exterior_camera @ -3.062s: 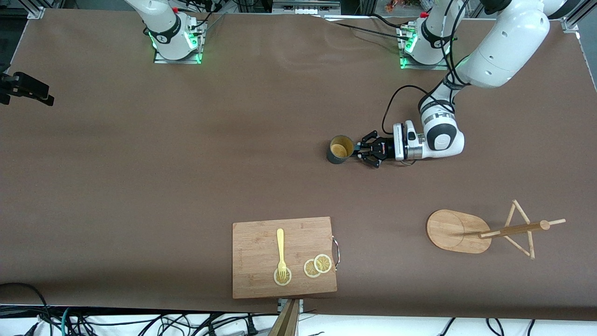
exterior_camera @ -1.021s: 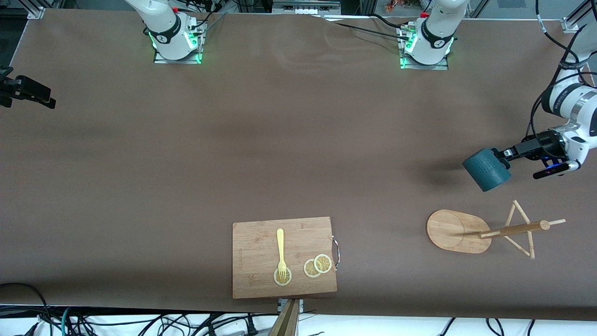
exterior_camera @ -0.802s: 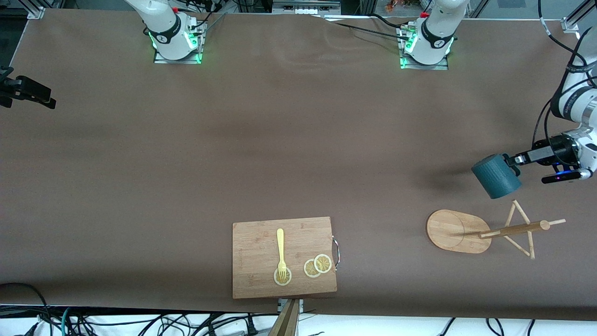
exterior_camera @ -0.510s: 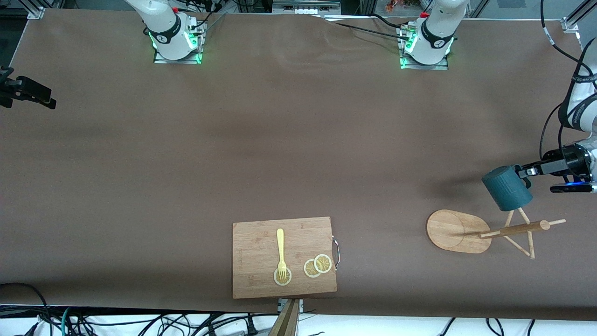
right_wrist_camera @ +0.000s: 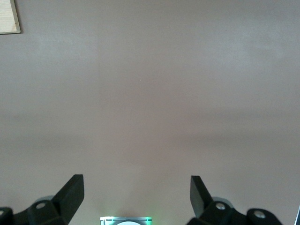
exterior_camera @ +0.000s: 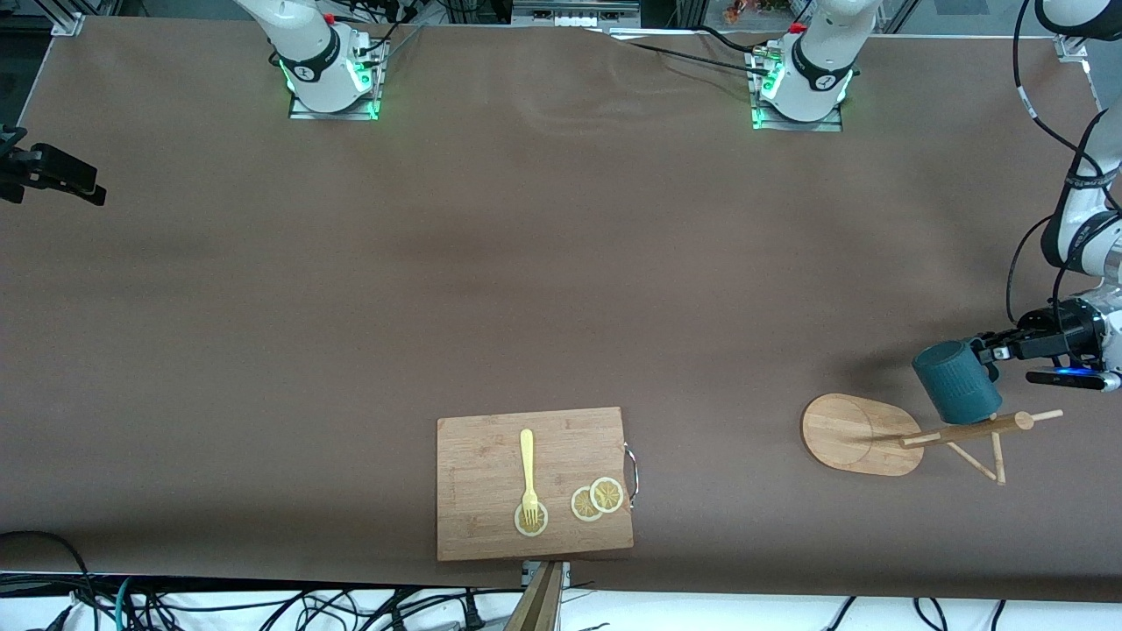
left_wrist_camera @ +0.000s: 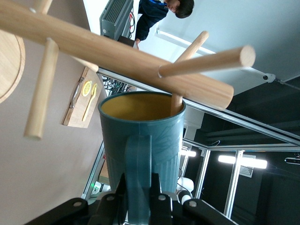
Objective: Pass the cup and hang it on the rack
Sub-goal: 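Carry the mug with the left gripper to the wooden rack peg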
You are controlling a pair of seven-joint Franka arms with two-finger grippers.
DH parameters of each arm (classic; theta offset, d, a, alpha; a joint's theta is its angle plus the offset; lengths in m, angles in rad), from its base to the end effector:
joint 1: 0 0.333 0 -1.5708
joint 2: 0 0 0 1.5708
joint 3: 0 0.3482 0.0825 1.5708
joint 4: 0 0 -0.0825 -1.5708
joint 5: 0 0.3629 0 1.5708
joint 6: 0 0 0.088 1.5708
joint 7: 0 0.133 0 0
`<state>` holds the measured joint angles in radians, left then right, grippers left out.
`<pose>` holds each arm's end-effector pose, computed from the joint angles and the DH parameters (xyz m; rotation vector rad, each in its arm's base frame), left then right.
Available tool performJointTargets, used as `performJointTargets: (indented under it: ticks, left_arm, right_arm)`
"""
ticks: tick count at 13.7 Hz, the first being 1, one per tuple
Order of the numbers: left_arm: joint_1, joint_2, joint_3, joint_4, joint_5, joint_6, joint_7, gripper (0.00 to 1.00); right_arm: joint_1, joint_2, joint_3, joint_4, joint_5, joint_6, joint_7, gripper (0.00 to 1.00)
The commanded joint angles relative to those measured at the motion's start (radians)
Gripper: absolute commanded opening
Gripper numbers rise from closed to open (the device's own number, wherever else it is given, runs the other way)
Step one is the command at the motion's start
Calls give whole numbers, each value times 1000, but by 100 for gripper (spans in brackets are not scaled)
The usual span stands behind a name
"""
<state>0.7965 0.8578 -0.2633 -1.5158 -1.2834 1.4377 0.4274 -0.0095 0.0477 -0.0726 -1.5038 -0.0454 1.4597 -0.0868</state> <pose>0.6188 0.2521 0.2568 1.4064 0.4809 -0.0088 0.5334 -0.0493 0.6261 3.0972 0.0026 -0.1479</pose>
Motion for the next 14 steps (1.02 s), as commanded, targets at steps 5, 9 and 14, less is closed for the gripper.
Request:
performJointTargets:
  ticks: [5,9,14]
  left_arm:
    - [-8,18,-1,71,-8,4,-99,60]
    - [-13,9,18,81,16,4,-98,100]
    - [-39,-26,18,218,264,4,-235,100]
  right_arm:
    - [-12,6,11,14,1,-1,-1,100]
    - [-12,6,11,14,2,-1,1,100]
    - [-12,6,11,14,2,-1,1,100]
